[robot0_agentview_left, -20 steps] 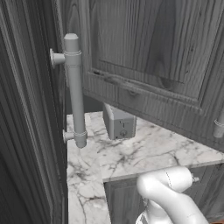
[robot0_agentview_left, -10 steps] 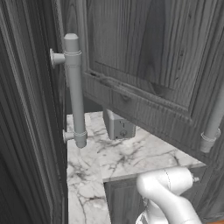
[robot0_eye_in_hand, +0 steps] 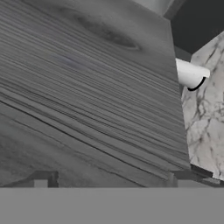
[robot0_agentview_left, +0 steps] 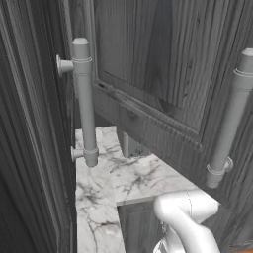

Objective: Open the cabinet, pick the kettle from the cabinet, and place it in the sink.

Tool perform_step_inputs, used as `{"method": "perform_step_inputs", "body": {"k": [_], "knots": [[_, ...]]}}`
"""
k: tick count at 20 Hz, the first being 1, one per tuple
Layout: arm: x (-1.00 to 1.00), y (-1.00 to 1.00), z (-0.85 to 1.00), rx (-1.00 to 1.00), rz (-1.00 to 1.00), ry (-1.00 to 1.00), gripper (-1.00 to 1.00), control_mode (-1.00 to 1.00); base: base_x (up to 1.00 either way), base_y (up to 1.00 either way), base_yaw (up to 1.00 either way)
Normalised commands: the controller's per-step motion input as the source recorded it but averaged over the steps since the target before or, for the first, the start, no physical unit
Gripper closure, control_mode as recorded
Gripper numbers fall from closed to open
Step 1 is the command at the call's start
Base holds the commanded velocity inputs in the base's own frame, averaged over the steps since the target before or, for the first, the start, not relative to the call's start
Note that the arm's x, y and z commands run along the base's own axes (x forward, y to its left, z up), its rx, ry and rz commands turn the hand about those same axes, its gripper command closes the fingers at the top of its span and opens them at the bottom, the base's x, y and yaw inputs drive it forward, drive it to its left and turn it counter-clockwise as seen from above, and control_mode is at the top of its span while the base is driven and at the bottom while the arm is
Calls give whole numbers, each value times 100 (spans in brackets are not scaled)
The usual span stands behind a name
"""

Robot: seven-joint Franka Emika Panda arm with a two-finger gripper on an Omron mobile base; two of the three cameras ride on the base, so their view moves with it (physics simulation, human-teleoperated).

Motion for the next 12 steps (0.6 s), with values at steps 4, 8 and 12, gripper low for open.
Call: {"method": "perform_step_inputs", "body": {"k": [4,8,12], "knots": [[-9,48,0,0,-33,-11,-100,-100,0,0,0],[-1,40,0,0,-28,-8,-100,-100,0,0,0],[0,34,3,0,-21,-4,-100,-100,0,0,0]]}}
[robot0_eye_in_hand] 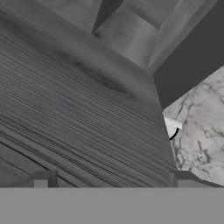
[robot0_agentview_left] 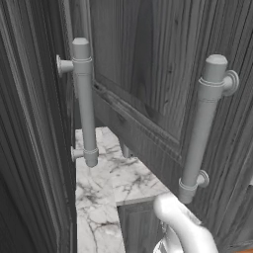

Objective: Open the cabinet, pick the kettle from the cabinet, and place it in the sink.

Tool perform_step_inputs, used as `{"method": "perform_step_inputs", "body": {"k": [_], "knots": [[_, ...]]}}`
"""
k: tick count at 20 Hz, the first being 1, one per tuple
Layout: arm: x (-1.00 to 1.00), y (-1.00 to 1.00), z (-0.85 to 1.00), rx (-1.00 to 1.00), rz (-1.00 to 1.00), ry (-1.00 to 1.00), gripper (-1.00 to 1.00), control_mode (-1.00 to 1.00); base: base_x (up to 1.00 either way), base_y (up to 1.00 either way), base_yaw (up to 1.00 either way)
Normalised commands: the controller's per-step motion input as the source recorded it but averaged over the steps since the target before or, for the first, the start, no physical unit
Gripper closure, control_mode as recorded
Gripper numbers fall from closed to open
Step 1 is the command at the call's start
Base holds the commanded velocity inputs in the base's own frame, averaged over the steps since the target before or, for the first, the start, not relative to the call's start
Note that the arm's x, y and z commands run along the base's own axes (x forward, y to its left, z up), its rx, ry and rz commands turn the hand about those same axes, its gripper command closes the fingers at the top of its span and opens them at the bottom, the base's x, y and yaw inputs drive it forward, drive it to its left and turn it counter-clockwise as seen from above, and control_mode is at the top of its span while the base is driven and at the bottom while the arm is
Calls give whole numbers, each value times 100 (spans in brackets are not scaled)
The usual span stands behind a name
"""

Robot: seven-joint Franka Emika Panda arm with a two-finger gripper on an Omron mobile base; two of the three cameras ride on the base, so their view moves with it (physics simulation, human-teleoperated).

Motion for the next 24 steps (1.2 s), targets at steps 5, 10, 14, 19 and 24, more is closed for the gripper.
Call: {"method": "perform_step_inputs", "body": {"k": [5,10,14,19,24], "knots": [[0,30,2,0,-16,-1,-100,-100,0,0,0],[0,27,0,0,-12,0,-100,-100,0,0,0],[0,9,1,0,-6,0,-100,-100,0,0,0],[0,-1,0,3,-1,4,-100,-100,0,0,0],[0,0,0,7,0,6,-100,-100,0,0,0]]}}
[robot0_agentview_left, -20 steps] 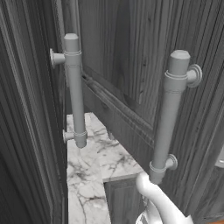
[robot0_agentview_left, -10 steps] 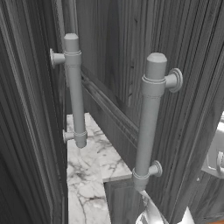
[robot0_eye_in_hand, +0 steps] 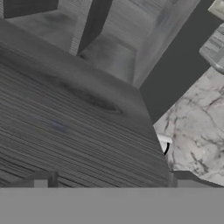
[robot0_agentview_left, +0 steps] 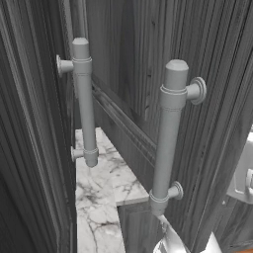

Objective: Open the cabinet, pick the kettle from the cabinet, and place it in the sink.

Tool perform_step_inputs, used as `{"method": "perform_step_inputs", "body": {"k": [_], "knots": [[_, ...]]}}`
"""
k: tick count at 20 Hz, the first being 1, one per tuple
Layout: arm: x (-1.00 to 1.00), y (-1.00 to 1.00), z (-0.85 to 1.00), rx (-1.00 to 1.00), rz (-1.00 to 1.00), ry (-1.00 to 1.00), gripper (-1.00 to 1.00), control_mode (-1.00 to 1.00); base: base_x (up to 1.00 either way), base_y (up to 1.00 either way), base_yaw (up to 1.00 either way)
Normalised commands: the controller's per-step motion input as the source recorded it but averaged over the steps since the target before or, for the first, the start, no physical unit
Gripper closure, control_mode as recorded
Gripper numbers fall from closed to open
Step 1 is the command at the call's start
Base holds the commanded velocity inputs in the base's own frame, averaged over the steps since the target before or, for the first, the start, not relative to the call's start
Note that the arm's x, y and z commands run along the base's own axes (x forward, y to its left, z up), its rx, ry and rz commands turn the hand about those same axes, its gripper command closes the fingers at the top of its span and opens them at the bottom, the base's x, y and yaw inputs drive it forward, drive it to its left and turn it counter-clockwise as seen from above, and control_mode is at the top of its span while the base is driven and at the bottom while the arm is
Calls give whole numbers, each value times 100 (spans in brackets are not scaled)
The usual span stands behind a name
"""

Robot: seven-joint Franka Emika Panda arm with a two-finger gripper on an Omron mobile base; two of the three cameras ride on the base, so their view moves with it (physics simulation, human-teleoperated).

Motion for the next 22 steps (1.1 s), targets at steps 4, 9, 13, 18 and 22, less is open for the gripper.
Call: {"method": "perform_step_inputs", "body": {"k": [4,9,13,18,22], "knots": [[1,-11,4,6,0,4,-100,-100,0,0,0],[0,-39,4,0,0,7,-100,-100,0,0,0],[0,-50,7,0,0,8,-100,-100,0,0,0],[0,-48,10,0,0,6,-100,-100,0,0,0],[0,-45,12,-3,0,6,-100,-100,0,0,0]]}}
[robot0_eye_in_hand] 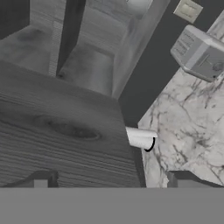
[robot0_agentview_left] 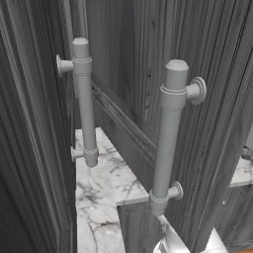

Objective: Open the cabinet, pick the kettle from the cabinet, and place it in the sink.

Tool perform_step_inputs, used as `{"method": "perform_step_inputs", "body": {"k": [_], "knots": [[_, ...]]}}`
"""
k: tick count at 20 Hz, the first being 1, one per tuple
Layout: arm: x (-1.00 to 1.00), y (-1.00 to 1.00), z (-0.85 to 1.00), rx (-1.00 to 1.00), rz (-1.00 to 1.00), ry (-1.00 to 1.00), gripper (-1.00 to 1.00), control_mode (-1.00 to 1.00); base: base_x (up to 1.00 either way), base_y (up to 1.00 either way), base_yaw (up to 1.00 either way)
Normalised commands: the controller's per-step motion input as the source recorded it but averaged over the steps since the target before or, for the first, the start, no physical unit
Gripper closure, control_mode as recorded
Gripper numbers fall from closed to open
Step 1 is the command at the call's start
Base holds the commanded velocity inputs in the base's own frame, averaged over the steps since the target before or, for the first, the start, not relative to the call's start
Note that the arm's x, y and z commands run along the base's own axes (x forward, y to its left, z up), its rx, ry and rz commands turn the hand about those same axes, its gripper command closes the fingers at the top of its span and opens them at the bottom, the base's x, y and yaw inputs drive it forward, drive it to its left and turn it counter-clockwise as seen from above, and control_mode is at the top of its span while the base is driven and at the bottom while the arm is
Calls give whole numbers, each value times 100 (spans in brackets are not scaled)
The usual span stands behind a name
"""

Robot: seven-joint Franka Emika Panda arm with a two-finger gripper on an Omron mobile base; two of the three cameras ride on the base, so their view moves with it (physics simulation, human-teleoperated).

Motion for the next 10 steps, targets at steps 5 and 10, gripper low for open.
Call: {"method": "perform_step_inputs", "body": {"k": [5,10], "knots": [[3,-43,12,-7,0,8,-100,-100,0,0,0],[10,-38,10,-15,0,5,-100,-100,0,0,0]]}}
